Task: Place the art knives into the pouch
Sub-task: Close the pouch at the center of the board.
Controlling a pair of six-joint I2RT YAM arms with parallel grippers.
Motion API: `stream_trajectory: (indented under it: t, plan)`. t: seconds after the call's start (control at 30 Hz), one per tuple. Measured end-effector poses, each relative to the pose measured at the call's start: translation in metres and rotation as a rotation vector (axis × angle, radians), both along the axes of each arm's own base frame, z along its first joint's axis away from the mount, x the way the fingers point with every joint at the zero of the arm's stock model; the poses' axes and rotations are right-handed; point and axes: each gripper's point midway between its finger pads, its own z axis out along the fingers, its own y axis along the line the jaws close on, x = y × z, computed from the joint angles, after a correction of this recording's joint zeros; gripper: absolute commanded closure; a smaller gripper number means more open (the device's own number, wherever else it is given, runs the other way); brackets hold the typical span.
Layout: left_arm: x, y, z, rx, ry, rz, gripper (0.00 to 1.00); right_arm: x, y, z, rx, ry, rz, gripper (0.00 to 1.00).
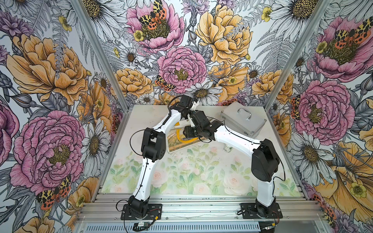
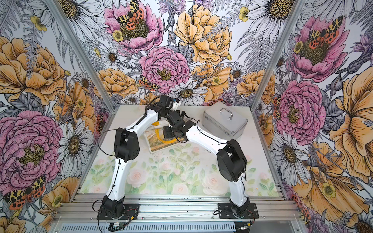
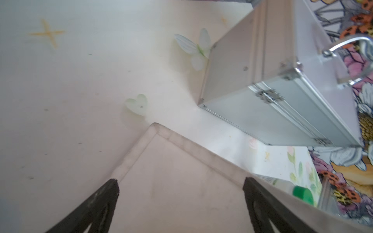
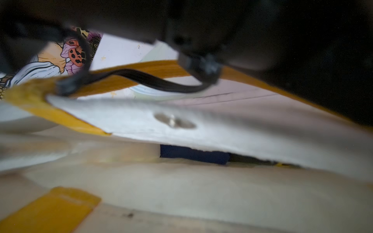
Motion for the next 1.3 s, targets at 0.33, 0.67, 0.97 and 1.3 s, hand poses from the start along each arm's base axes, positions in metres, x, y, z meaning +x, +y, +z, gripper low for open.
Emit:
stream_trajectory:
  t: [0.33, 0.67, 0.97, 1.3]
  plan:
    - [-0.015, -0.009, 0.015, -0.045, -0.006, -0.109, 0.01, 0.001, -0.008, 0.012, -0.027, -0.046, -0.030, 0.46]
    - [0.042, 0.103, 0.050, -0.004, -0.027, 0.232, 0.01, -0.006, -0.027, 0.084, -0.024, -0.238, 0.022, 0.36]
    - [0.026, 0.167, 0.120, -0.060, -0.014, 0.528, 0.01, -0.013, -0.056, 0.125, -0.155, -0.477, 0.205, 0.21]
    - [-0.023, 0.172, 0.134, -0.031, -0.001, 0.619, 0.01, 0.071, -0.102, 0.106, -0.276, -0.500, 0.174, 0.21]
